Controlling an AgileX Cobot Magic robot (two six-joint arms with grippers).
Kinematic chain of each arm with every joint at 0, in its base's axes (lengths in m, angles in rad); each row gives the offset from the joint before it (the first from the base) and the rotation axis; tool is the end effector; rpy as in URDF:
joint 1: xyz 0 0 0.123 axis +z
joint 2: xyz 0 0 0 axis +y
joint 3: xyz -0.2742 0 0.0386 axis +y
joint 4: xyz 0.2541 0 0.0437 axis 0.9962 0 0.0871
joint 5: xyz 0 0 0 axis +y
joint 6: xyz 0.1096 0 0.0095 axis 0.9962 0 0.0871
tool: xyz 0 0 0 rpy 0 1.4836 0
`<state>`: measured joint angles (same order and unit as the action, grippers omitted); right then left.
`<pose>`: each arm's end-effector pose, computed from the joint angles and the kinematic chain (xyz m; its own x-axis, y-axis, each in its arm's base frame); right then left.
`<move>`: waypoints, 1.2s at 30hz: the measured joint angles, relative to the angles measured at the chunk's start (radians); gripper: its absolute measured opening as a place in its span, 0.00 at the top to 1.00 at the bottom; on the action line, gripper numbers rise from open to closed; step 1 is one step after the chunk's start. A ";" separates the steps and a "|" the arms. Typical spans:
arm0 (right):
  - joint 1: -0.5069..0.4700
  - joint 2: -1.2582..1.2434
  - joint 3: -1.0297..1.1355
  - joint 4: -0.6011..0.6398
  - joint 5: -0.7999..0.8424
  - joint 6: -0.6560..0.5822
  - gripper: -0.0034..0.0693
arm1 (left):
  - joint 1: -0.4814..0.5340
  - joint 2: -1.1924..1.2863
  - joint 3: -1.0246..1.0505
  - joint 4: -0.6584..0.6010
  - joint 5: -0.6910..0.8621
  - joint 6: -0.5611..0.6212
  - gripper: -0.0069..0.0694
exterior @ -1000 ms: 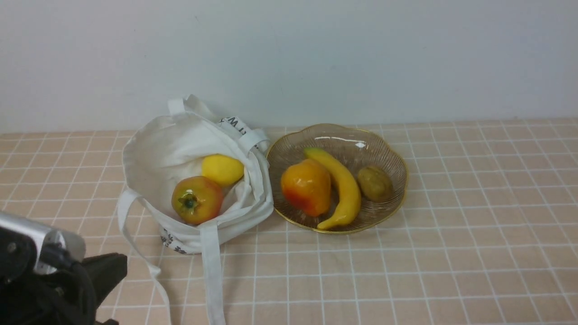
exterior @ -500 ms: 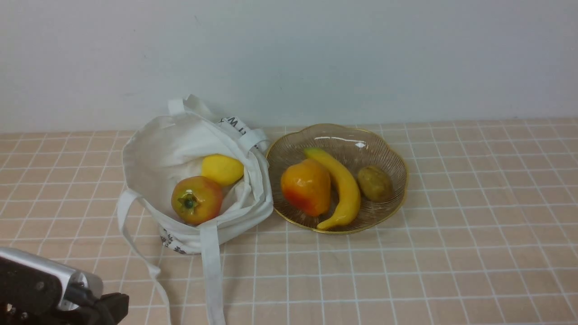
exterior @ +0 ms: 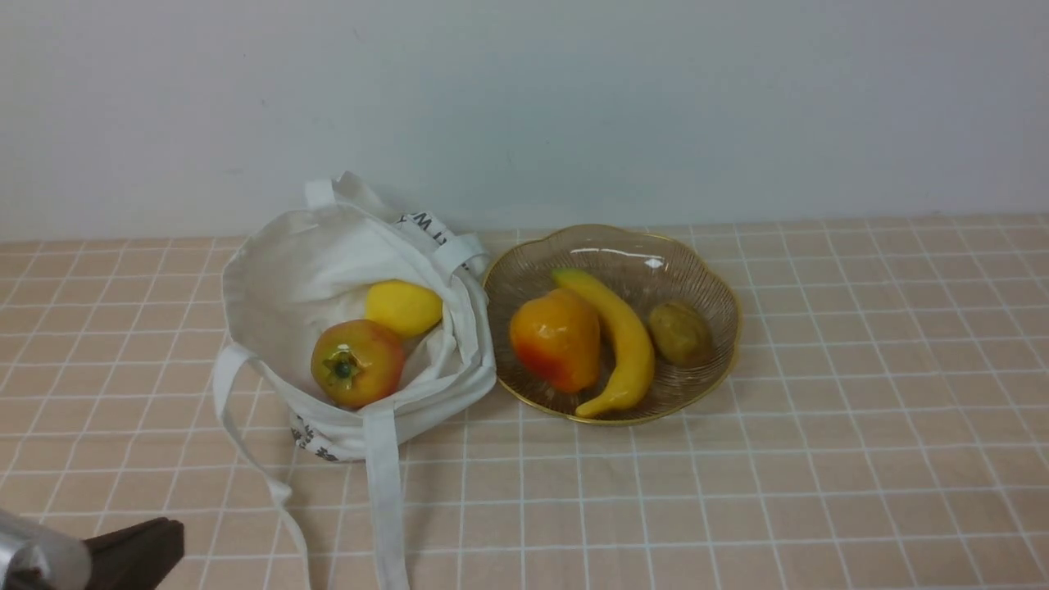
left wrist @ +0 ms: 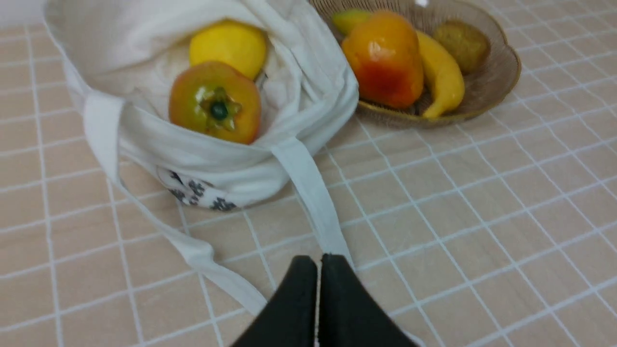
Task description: Take the fruit out of the bag on the brown coffee tablecloth and place them on the plate.
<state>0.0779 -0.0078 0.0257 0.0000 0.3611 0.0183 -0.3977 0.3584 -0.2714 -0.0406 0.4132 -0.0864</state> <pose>0.0854 0.0067 0.1669 -0.2882 -0.0041 -0.9576 -0.0726 0.9972 0.0175 0.1048 -0.0460 0.2326 -0.4164 0.0412 -0.9082 0.3524 0.9282 -0.1194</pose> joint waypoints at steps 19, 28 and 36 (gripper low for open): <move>0.000 0.000 0.000 0.000 0.001 0.000 0.97 | 0.353 -0.369 0.293 0.025 -0.006 0.000 0.92; 0.000 0.000 0.000 0.000 0.001 0.000 0.97 | 0.319 -0.369 0.293 0.025 -0.008 0.000 0.92; 0.000 0.000 0.000 0.000 0.001 0.000 0.97 | 0.316 -0.369 0.293 0.025 -0.008 0.000 0.92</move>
<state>0.0779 -0.0078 0.0257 0.0000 0.3623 0.0183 -0.0814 -0.0103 0.0218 -0.0160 0.4048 -0.0864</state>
